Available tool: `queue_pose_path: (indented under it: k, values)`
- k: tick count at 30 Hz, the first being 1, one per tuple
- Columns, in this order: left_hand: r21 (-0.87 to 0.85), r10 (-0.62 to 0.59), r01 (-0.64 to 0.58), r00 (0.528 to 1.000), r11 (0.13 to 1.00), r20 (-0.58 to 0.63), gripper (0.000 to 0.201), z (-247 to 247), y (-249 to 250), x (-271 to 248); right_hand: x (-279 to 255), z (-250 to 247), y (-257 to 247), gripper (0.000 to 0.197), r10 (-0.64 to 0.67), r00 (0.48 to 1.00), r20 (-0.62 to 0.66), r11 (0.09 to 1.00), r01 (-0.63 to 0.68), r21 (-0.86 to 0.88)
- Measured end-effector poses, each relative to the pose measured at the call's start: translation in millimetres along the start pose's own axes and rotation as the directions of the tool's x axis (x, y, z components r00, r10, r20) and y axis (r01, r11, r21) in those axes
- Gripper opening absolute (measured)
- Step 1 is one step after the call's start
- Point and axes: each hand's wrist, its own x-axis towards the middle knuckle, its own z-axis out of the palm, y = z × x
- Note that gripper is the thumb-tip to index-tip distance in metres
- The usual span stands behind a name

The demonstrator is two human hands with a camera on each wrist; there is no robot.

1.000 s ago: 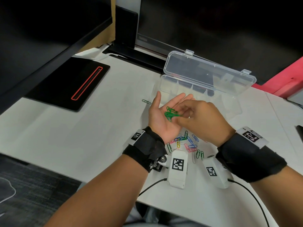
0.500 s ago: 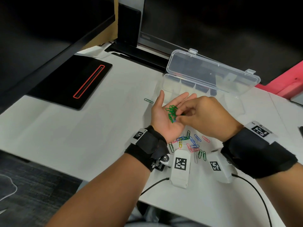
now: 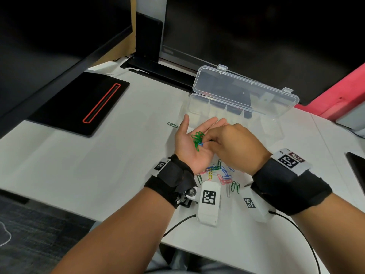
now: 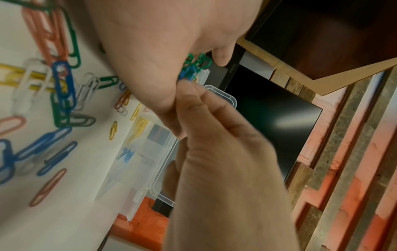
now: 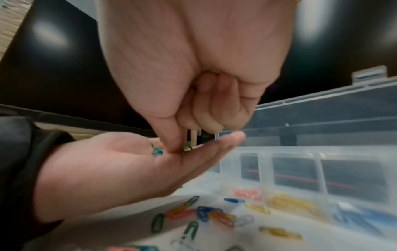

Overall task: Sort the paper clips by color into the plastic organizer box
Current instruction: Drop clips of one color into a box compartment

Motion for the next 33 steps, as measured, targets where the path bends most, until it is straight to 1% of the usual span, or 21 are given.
queue_pose_path:
  k: [2,3,5,6,8,10,13,14,15,16,18,20,22,23,25,26,28,31,33]
  values:
    - [-0.037,0.023,-0.023,1.0,0.999,0.016,0.076,0.7,1.6,0.3,-3.8,1.8,5.8,0.01,0.045,0.994,-0.096,0.973,-0.022,0.228]
    - [-0.059,0.04,-0.039,0.999,0.997,0.015,0.074,0.5,2.7,0.9,-5.6,2.2,11.0,0.007,0.101,0.985,-0.141,0.928,-0.042,0.371]
    - [-0.099,0.081,-0.082,0.997,0.992,-0.015,0.071,-0.2,6.4,1.1,-11.2,0.6,21.7,0.004,0.258,0.947,-0.193,0.769,-0.08,0.635]
    - [-0.117,0.103,-0.106,0.994,0.987,-0.031,0.07,-0.7,8.4,1.2,-15.1,-0.7,26.2,0.004,0.339,0.924,-0.177,0.673,-0.107,0.732]
    - [-0.149,0.138,-0.144,0.989,0.978,-0.053,0.068,-2.0,12.3,1.4,-22.3,-2.2,31.4,0.006,0.452,0.89,-0.066,0.464,-0.171,0.869]
    - [-0.163,0.157,-0.165,0.986,0.973,-0.062,0.067,-2.9,14.8,1.2,-27.6,-2.0,35.1,0.008,0.499,0.864,0.064,0.236,-0.207,0.95]
    - [-0.163,0.179,-0.188,0.982,0.969,-0.066,0.066,-1.9,17.2,-0.7,-32.0,-2.5,40.3,0.02,0.477,0.847,0.237,-0.165,-0.178,0.97]
    - [-0.156,0.192,-0.2,0.979,0.967,-0.067,0.066,-0.1,18.1,-2.1,-32.3,-3.3,41.6,0.023,0.459,0.848,0.265,-0.269,-0.152,0.951]
    - [-0.15,0.204,-0.212,0.977,0.966,-0.064,0.065,2.4,19.5,-3.2,-31.7,-4.1,43.1,0.023,0.447,0.851,0.275,-0.335,-0.126,0.934]
    - [-0.15,0.216,-0.223,0.974,0.963,-0.065,0.064,4.4,21.6,-4.0,-30.6,-4.7,44.8,0.022,0.442,0.853,0.277,-0.372,-0.107,0.922]
    - [-0.152,0.235,-0.243,0.97,0.958,-0.066,0.062,7.2,26.8,-5.0,-27.5,-6.6,46.3,0.022,0.434,0.856,0.28,-0.419,-0.084,0.904]
    - [-0.14,0.248,-0.255,0.967,0.957,-0.063,0.062,7.9,33.4,-6.2,-22.4,-8.7,45.9,0.031,0.442,0.849,0.29,-0.454,-0.067,0.889]
    - [-0.128,0.248,-0.255,0.967,0.958,-0.066,0.061,4.9,40.3,-6.4,-16.7,-10.3,45.9,0.041,0.466,0.83,0.307,-0.483,-0.052,0.874]
    - [-0.126,0.246,-0.254,0.967,0.959,-0.071,0.06,2.2,43.1,-6.8,-13.7,-10.1,46.6,0.044,0.469,0.823,0.321,-0.491,-0.059,0.869]
    - [-0.132,0.244,-0.253,0.967,0.958,-0.076,0.06,-3.1,45.5,-7.6,-7.1,-8.7,48.2,0.048,0.461,0.817,0.347,-0.474,-0.104,0.874]
    - [-0.136,0.243,-0.251,0.967,0.958,-0.073,0.06,-6.0,45.7,-7.3,-3.2,-8.0,48.1,0.05,0.459,0.816,0.353,-0.449,-0.13,0.884]
    - [-0.134,0.238,-0.245,0.969,0.96,-0.069,0.06,-10.2,46.0,-5.5,6.0,-7.4,45.1,0.052,0.474,0.819,0.323,-0.354,-0.158,0.922]
    - [-0.128,0.24,-0.247,0.968,0.96,-0.067,0.06,-12.4,51.0,-0.2,28.3,-11.7,33.6,0.05,0.497,0.842,0.209,-0.192,-0.128,0.973]
    - [-0.136,0.244,-0.253,0.967,0.958,-0.074,0.06,-13.1,55.3,2.1,47.8,-17.7,23.7,0.048,0.508,0.85,0.141,-0.129,-0.087,0.988]
